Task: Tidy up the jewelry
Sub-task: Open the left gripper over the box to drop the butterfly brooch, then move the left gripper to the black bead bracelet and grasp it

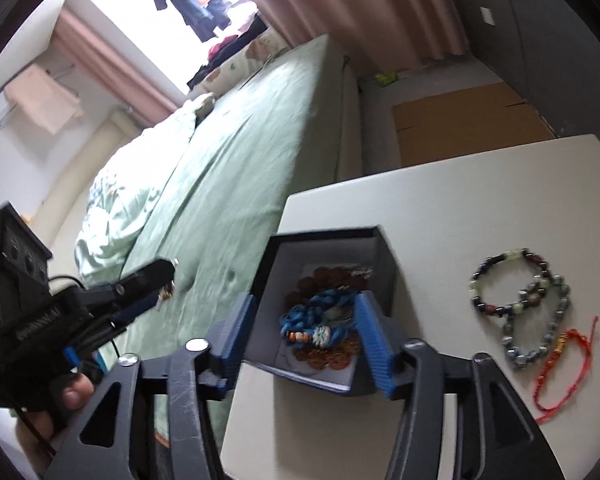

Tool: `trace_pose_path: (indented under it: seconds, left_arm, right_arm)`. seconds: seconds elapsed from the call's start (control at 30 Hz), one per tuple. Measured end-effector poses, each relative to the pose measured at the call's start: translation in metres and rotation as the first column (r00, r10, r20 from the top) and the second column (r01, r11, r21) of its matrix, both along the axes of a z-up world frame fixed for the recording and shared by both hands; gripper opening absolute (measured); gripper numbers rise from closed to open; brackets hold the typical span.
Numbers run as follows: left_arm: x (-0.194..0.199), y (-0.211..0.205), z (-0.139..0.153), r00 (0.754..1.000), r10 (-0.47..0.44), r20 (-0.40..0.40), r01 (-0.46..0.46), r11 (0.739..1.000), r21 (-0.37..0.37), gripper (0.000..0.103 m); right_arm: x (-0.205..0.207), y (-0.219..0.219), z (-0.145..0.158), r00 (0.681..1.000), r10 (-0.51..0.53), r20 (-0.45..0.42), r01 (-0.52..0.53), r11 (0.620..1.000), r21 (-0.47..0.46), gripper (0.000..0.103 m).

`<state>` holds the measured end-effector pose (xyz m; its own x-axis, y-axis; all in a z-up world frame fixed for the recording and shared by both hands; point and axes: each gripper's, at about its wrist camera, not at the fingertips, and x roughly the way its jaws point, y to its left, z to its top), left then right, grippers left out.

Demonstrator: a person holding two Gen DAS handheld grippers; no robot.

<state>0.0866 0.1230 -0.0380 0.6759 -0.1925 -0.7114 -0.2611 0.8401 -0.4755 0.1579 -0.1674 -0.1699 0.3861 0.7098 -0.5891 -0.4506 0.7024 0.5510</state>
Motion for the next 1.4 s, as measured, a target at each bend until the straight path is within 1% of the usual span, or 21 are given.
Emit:
trace_pose_path:
  seconds: [0.03, 0.1, 0.27, 0.37, 0.57, 0.7, 0.8, 0.87, 0.93, 1.17, 1.3, 1.4]
  left_arm:
    - [0.001, -0.002, -0.001, 1.0, -0.009, -0.004, 0.009, 1.0, 0.0, 0.043]
    - [0.007, -0.011, -0.005, 0.999, -0.033, -0.019, 0.033, 0.999, 0.003, 0.043]
    - [0.019, -0.029, -0.013, 0.995, -0.083, -0.058, 0.084, 0.996, 0.019, 0.043]
    - [0.025, -0.038, -0.02, 0.991, -0.098, -0.09, 0.101, 0.994, 0.035, 0.043]
    - [0.028, -0.044, -0.035, 0.982, -0.072, -0.172, 0.087, 0.993, 0.08, 0.043]
    - [0.025, -0.043, -0.039, 0.978, -0.073, -0.198, 0.087, 0.994, 0.063, 0.043]
    - [0.021, -0.046, -0.037, 0.977, -0.063, -0.201, 0.079, 0.994, 0.074, 0.044]
    - [0.019, -0.049, -0.036, 0.978, -0.065, -0.2, 0.082, 0.993, 0.08, 0.051]
    - [0.017, -0.053, -0.034, 0.979, -0.068, -0.193, 0.086, 0.993, 0.083, 0.053]
    - [0.014, -0.076, -0.027, 0.983, -0.098, -0.156, 0.113, 0.989, 0.091, 0.053]
    - [0.017, -0.094, -0.024, 0.983, -0.118, -0.138, 0.133, 0.986, 0.103, 0.053]
    - [0.02, -0.108, -0.022, 0.983, -0.14, -0.123, 0.154, 0.981, 0.119, 0.053]
  right_arm:
    - [0.001, -0.007, 0.002, 1.0, -0.017, 0.004, 0.017, 1.0, 0.01, 0.061]
    - [0.001, -0.019, 0.004, 0.999, -0.046, 0.006, 0.046, 0.999, 0.022, 0.062]
    - [0.009, -0.043, 0.005, 0.995, -0.101, -0.008, 0.101, 0.994, 0.035, 0.062]
    - [0.014, -0.055, 0.005, 0.992, -0.127, -0.021, 0.128, 0.991, 0.034, 0.062]
    - [0.017, -0.073, 0.004, 0.987, -0.156, -0.039, 0.157, 0.987, 0.028, 0.062]
    - [0.016, -0.083, 0.005, 0.984, -0.172, -0.046, 0.174, 0.984, 0.028, 0.063]
    - [0.014, -0.092, 0.006, 0.981, -0.19, -0.046, 0.192, 0.981, 0.033, 0.063]
    - [0.012, -0.099, 0.007, 0.979, -0.2, -0.047, 0.201, 0.979, 0.034, 0.063]
    - [0.01, -0.107, 0.007, 0.976, -0.212, -0.046, 0.213, 0.977, 0.03, 0.063]
    - [0.005, -0.138, 0.002, 0.961, -0.268, -0.073, 0.268, 0.963, -0.011, 0.063]
    - [0.004, -0.157, -0.008, 0.945, -0.306, -0.114, 0.302, 0.952, -0.048, 0.063]
    - [0.006, -0.176, -0.017, 0.928, -0.336, -0.161, 0.33, 0.942, -0.062, 0.063]
